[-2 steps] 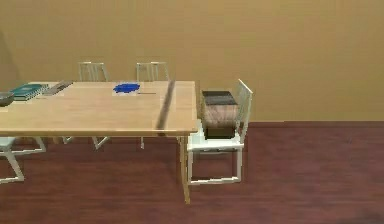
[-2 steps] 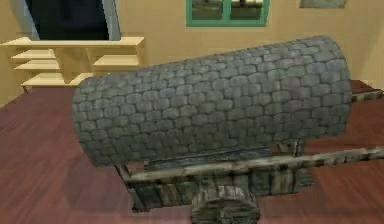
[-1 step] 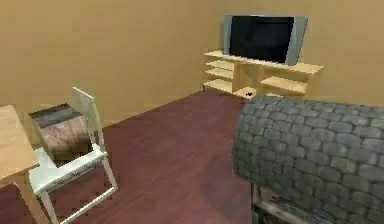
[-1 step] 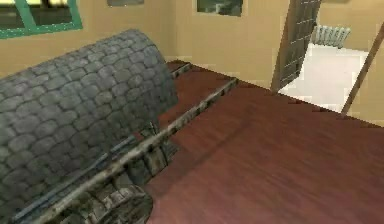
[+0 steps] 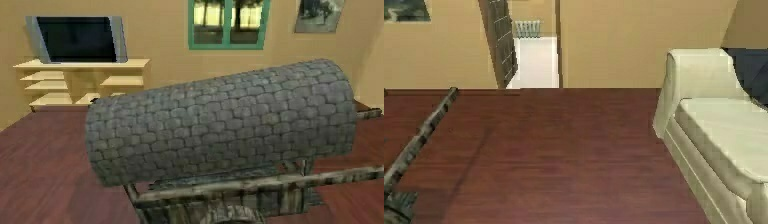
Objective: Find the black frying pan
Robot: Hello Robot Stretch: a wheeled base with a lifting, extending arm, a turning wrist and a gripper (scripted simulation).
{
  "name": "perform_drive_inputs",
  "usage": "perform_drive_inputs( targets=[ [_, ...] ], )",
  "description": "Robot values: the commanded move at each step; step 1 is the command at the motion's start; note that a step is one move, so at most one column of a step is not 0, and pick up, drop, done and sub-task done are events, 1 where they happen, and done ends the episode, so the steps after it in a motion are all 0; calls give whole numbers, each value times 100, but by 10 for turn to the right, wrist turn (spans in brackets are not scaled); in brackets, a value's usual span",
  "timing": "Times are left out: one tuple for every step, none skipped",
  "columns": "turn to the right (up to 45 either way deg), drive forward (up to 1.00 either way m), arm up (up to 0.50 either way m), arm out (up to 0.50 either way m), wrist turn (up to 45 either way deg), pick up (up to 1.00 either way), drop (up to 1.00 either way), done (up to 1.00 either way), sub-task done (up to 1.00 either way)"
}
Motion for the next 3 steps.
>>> perform_drive_inputs(
  targets=[
    [450, 0, 0, 0, 0, 0, 0, 0, 0],
    [300, 0, 0, 0, 0, 0, 0, 0, 0],
    [0, 100, 0, 0, 0, 0, 0, 0, 0]
  ],
)
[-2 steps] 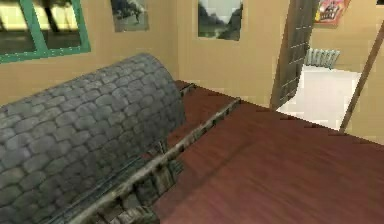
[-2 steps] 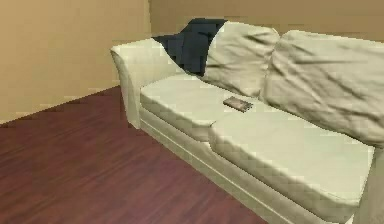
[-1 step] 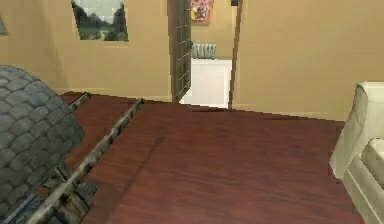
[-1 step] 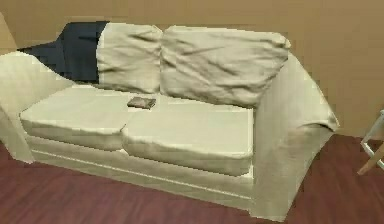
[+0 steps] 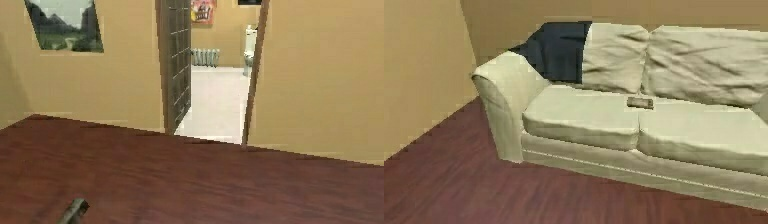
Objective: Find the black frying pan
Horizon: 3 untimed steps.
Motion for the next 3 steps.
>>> perform_drive_inputs(
  targets=[
    [0, 100, 0, 0, 0, 0, 0, 0, 0],
    [30, 0, 0, 0, 0, 0, 0, 0, 0],
    [0, 100, 0, 0, 0, 0, 0, 0, 0]
  ],
)
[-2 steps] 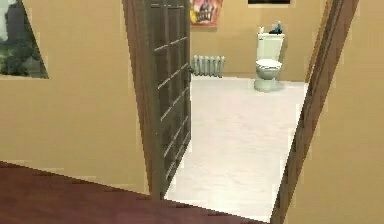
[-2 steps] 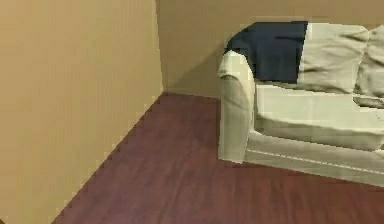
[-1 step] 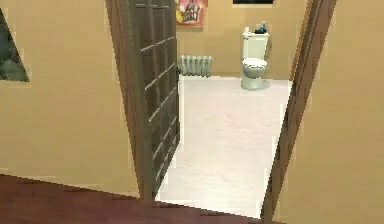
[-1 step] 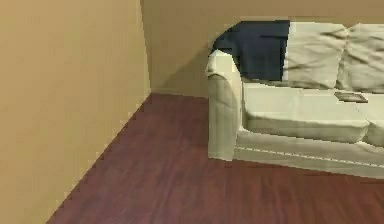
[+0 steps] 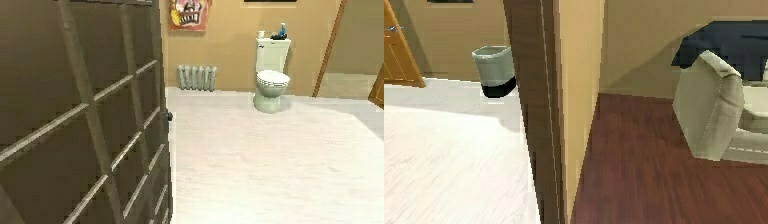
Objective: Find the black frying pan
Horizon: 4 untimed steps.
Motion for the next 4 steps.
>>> perform_drive_inputs(
  targets=[
    [30, 0, 0, 0, 0, 0, 0, 0, 0],
    [0, 35, 0, 0, 0, 0, 0, 0, 0],
    [450, 0, 0, 0, 0, 0, 0, 0, 0],
    [240, 0, 0, 0, 0, 0, 0, 0, 0]
  ],
)
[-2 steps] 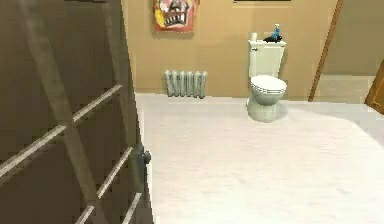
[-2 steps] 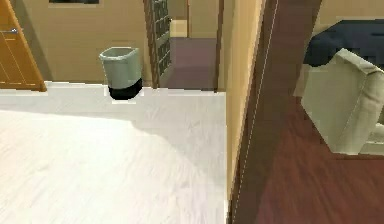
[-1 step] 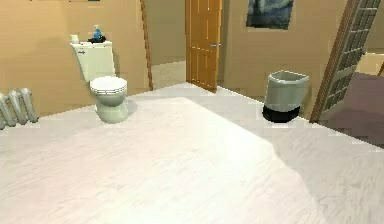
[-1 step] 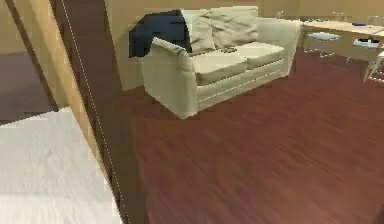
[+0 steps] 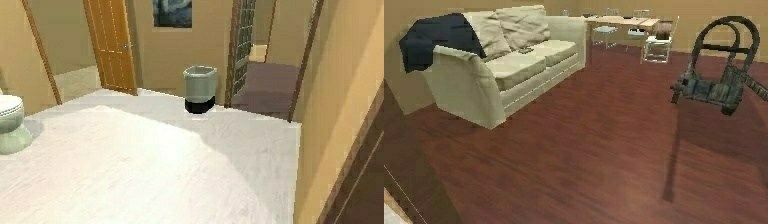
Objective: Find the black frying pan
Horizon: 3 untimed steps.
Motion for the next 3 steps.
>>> perform_drive_inputs(
  targets=[
    [0, 45, 0, 0, 0, 0, 0, 0, 0],
    [210, 0, 0, 0, 0, 0, 0, 0, 0],
    [0, 100, 0, 0, 0, 0, 0, 0, 0]
  ],
)
